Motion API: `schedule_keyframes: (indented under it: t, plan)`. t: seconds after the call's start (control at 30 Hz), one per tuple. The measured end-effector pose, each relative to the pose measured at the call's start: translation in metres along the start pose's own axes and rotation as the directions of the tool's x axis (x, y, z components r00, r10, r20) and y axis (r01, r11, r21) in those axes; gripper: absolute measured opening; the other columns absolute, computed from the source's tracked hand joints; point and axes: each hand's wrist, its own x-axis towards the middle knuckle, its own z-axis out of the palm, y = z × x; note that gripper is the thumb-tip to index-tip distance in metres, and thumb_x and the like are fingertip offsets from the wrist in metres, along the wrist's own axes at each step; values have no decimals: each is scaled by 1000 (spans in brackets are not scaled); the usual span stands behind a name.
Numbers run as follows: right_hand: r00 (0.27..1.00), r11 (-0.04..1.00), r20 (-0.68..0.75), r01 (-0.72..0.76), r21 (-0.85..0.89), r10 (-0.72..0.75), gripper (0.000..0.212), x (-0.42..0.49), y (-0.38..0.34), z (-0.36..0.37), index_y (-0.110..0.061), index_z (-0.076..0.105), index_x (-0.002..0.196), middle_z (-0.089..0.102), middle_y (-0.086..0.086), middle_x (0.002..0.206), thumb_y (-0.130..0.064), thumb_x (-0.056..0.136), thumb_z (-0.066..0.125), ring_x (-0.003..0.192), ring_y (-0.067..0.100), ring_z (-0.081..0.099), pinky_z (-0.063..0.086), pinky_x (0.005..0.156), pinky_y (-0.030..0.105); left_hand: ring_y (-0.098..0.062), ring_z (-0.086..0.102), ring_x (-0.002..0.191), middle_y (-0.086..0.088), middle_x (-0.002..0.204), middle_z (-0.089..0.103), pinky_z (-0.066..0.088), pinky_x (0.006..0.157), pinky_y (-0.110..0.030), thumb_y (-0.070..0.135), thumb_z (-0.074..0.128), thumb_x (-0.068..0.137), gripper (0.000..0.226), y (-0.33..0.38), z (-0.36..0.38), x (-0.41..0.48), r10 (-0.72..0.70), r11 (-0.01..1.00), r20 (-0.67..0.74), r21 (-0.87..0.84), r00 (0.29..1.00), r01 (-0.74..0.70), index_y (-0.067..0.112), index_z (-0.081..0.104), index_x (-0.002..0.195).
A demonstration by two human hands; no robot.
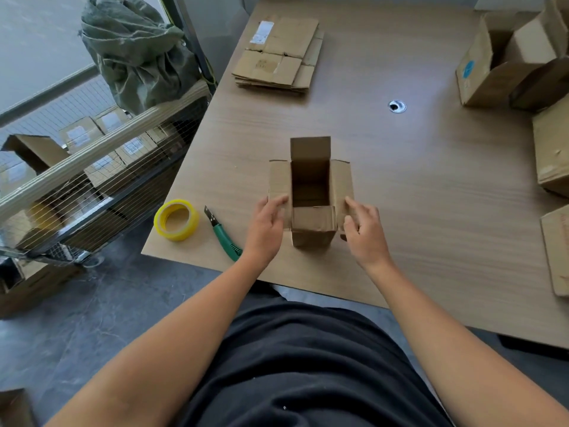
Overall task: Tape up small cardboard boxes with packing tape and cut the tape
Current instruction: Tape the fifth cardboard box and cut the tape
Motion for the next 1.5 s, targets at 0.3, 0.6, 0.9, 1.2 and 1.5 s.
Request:
schedule_keyframes:
  t: [0.3,0.6,0.9,1.2,1.5]
  plan:
    - [991,989,107,-95,117,83,21,15,-19,-9,-28,67,110,47,3,132,-39,103,50,129,9,43,31,108,24,-25,11,154,4,168,8,19,124,-46,10,56,99,34,20,-29,24,49,980,471,150,881,-134,39,73,94]
    - [978,934,200,14,-356,62,99,-3,-12,3,-38,18,152,5,8,168,-59,76,77,150,38,18,28,117,59,-24,-16,154,13,165,-9,-5,123,-49,62,75,76,110,3,-21,16,113,659,440,638,891,-399,41,3,157]
    - [986,914,128,-47,-403,107,95,-6,-9,9,-40,18,155,15,8,167,-52,80,75,154,35,11,22,121,56,-23,14,152,1,162,23,-3,125,-49,67,38,91,73,45,-31,101,388,544,423,612,819,-574,30,31,154]
    - [983,828,42,-126,-547,177,96,-10,-21,13,-48,12,153,10,3,168,-46,82,78,154,30,12,25,119,59,-29,32,145,-10,154,39,28,117,-42,53,50,98,64,39,-18,163,156,764,566,450,810,-462,23,34,152]
    - [983,898,86,-110,-426,162,89,-14,-23,3,-62,6,150,-3,-3,169,-66,81,62,156,22,-2,15,123,58,-21,65,109,0,113,69,55,97,-46,22,58,97,22,39,-23,48,-301,900,391,-186,870,395,26,60,119]
